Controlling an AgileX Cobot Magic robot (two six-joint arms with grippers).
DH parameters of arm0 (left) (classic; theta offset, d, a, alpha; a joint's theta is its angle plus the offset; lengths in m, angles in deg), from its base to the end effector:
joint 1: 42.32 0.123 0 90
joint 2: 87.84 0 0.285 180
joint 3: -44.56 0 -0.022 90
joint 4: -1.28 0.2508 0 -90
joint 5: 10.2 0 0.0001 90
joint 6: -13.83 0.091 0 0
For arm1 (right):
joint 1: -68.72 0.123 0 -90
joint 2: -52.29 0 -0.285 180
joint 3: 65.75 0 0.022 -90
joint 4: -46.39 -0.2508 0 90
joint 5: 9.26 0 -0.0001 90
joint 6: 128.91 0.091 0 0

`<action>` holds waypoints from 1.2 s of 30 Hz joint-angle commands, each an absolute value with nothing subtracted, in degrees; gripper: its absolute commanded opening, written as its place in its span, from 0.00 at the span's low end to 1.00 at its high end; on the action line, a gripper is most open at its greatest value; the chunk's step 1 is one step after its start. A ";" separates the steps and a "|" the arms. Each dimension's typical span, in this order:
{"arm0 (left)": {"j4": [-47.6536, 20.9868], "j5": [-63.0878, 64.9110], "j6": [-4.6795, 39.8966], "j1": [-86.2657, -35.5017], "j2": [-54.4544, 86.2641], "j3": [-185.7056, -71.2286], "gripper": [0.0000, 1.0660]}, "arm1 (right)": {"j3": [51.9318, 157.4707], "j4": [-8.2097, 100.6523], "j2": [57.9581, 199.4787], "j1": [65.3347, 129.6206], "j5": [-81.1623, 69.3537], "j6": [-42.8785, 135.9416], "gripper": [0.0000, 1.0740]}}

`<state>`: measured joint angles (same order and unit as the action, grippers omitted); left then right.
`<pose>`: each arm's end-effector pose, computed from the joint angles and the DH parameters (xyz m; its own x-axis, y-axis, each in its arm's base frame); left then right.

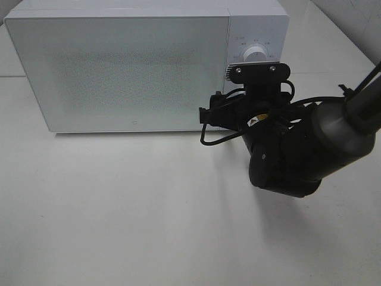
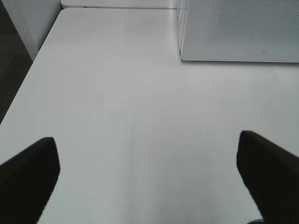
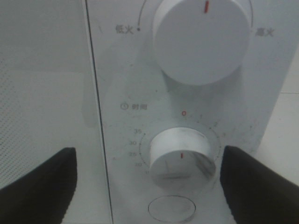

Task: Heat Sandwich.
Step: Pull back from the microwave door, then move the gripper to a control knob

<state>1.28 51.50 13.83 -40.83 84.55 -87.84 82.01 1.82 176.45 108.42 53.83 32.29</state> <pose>-0.0080 -0.0002 0.2806 -0.4524 -0.0118 -0.8917 -0.0260 0.9997 0.0000 0.3057 0.1798 0.1231 -0.1600 -0.0405 -0.9863 -0.0125 0.9992 -0.0390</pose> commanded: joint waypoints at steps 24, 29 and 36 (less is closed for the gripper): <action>1.28 50.93 13.83 -40.66 85.69 -87.79 0.92 | 82.70 2.56 177.02 106.30 55.77 31.15 0.71; 1.28 50.93 13.83 -40.66 85.69 -87.79 0.92 | 82.70 2.45 177.02 106.30 55.77 31.09 0.63; 1.28 50.93 13.83 -40.66 85.69 -87.79 0.92 | 82.70 2.45 177.02 106.30 55.43 31.09 0.09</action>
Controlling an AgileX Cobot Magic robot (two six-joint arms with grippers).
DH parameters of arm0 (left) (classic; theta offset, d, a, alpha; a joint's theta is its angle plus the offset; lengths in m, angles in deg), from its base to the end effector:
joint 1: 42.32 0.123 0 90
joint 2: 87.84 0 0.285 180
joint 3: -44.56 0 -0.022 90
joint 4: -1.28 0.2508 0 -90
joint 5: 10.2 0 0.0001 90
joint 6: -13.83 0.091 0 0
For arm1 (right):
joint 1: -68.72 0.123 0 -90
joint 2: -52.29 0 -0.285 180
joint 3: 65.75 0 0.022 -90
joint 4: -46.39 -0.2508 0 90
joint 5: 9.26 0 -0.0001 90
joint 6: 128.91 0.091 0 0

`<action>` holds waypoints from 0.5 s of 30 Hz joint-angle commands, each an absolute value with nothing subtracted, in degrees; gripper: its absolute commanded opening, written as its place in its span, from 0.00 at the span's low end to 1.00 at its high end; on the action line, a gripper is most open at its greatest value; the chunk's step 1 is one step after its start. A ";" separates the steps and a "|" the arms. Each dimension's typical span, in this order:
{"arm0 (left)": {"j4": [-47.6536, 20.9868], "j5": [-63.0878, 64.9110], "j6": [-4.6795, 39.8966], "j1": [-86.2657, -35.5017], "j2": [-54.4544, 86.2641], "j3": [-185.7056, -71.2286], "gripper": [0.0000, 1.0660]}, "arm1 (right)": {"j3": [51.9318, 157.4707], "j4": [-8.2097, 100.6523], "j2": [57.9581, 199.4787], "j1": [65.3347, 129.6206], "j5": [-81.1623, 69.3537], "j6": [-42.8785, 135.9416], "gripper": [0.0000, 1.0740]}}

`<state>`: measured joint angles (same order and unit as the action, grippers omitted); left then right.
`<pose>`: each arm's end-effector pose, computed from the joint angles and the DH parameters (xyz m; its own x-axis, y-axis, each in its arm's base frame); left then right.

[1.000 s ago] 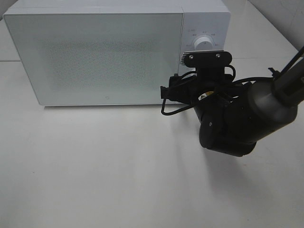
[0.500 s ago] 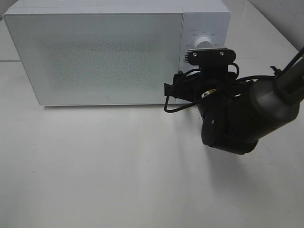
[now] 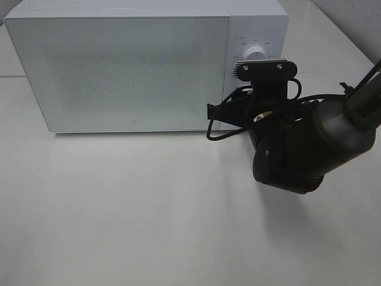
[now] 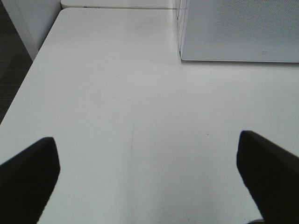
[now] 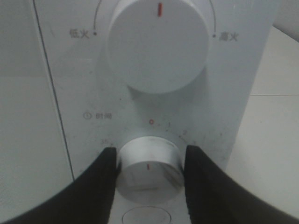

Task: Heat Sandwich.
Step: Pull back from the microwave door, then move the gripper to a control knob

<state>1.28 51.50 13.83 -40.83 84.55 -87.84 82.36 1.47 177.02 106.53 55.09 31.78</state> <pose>-0.0080 -0.0002 0.2806 -0.4524 -0.0118 -0.8917 -0.0260 0.9997 0.0000 0.3128 0.1695 0.1225 -0.1457 -0.0443 -0.9883 0.0316 0.9983 -0.0494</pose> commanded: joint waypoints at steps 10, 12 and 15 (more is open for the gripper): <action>1.28 50.93 13.83 -40.66 85.69 -87.79 0.92 | 82.70 2.68 177.02 106.30 55.26 31.09 0.00; 1.28 50.93 13.83 -40.66 85.69 -87.79 0.92 | 82.70 2.68 177.02 106.30 55.32 31.09 0.00; 1.28 50.93 13.83 -40.66 85.69 -87.79 0.92 | 82.70 2.68 177.02 106.30 55.32 31.09 0.00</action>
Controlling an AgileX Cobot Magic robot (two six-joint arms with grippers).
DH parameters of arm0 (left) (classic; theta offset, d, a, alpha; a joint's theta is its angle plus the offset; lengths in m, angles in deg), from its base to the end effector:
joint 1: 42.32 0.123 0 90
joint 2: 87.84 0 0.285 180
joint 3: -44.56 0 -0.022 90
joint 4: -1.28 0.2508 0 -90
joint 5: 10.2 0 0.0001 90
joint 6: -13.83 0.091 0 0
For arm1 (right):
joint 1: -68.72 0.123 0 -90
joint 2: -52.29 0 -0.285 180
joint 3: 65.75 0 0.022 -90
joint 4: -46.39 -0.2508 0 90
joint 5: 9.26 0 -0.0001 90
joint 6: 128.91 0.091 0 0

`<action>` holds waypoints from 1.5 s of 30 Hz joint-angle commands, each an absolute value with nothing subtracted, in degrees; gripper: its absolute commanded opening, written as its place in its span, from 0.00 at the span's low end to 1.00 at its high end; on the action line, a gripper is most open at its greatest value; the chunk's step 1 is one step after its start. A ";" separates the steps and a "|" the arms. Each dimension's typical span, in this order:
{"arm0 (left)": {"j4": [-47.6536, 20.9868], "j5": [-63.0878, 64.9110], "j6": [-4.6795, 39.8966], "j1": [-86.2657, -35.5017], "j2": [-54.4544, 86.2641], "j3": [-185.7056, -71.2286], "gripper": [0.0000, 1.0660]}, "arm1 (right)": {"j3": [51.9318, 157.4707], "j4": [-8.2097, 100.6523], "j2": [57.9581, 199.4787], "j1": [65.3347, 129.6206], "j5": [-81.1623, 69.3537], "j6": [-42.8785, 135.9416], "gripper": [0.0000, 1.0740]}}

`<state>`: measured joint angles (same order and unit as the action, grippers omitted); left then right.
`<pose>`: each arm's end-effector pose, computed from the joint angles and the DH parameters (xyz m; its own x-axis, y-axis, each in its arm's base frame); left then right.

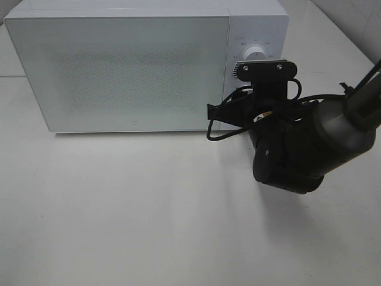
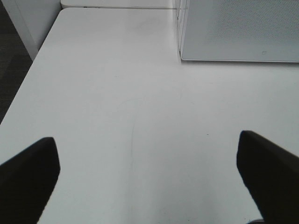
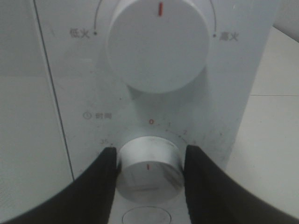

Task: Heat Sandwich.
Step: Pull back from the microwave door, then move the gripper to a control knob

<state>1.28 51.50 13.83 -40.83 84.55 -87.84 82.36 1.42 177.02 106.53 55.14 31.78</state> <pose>-0.0080 -0.0002 0.2806 -0.4524 -0.0118 -0.8917 -0.0260 0.9997 0.0000 0.3128 0.1694 0.1226 -0.1451 -0.0439 -0.9884 0.0326 0.9983 -0.0492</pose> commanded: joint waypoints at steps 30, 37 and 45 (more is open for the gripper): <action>1.28 50.93 13.83 -40.66 85.69 -87.79 0.92 | 82.70 11.96 177.02 106.30 55.89 79.85 0.00; 1.28 50.93 13.83 -40.66 85.69 -87.79 0.92 | 82.70 14.31 177.02 106.30 55.72 97.78 0.01; 1.28 50.93 13.83 -40.66 85.69 -87.79 0.92 | 82.70 16.08 177.02 106.30 55.66 114.23 0.01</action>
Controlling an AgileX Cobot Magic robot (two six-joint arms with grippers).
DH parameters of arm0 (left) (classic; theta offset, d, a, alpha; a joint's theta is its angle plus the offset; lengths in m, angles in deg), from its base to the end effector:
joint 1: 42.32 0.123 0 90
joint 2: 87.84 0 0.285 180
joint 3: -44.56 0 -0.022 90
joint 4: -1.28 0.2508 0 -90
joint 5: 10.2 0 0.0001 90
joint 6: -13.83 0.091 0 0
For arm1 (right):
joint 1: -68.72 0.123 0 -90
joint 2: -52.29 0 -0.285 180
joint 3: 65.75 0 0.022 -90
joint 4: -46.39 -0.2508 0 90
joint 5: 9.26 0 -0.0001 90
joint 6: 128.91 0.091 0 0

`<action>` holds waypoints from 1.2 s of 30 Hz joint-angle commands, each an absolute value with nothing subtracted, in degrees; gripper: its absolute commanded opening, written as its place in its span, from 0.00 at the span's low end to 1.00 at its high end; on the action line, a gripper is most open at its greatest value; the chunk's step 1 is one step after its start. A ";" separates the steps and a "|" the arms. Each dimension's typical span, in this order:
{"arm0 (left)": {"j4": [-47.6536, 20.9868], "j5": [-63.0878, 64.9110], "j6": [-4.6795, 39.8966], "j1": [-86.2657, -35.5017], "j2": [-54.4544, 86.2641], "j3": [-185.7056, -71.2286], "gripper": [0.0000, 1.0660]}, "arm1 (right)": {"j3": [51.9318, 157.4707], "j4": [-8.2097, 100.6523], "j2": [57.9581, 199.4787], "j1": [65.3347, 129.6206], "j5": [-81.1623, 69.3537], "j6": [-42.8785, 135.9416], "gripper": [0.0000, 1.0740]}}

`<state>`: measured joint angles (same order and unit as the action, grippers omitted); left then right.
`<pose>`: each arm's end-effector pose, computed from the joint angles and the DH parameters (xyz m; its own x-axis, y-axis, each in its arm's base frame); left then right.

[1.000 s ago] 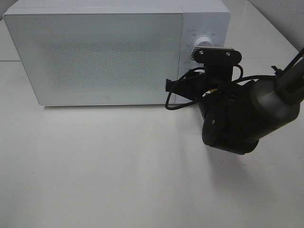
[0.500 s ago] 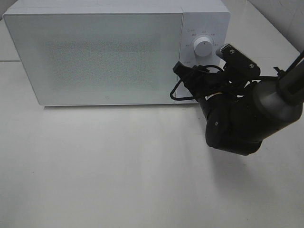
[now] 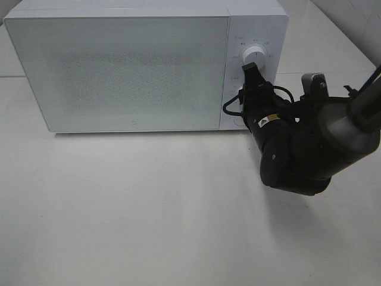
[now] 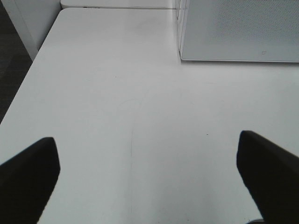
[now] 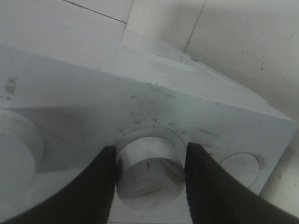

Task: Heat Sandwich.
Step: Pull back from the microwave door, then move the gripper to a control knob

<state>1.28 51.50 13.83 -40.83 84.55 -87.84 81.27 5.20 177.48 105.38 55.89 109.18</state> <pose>-0.0080 -0.0002 0.2806 -0.4524 -0.0118 -0.8917 -0.0260 0.9997 0.0000 0.3131 0.1653 0.1188 -0.0339 0.9535 -0.2995 0.1321 0.3013 0.9443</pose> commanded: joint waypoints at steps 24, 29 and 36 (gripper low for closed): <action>1.28 50.93 13.83 -40.66 85.69 -87.79 0.92 | 82.70 20.55 177.02 106.30 57.15 139.26 0.02; 1.28 50.93 13.83 -40.66 85.69 -87.79 0.92 | 82.70 20.78 177.02 106.30 57.15 139.09 0.04; 1.28 50.93 13.83 -40.66 85.69 -87.79 0.92 | 82.70 20.78 177.02 106.30 57.15 139.09 0.06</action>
<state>1.28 51.50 13.83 -40.83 84.55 -87.84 80.87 7.66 177.88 104.93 55.83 138.69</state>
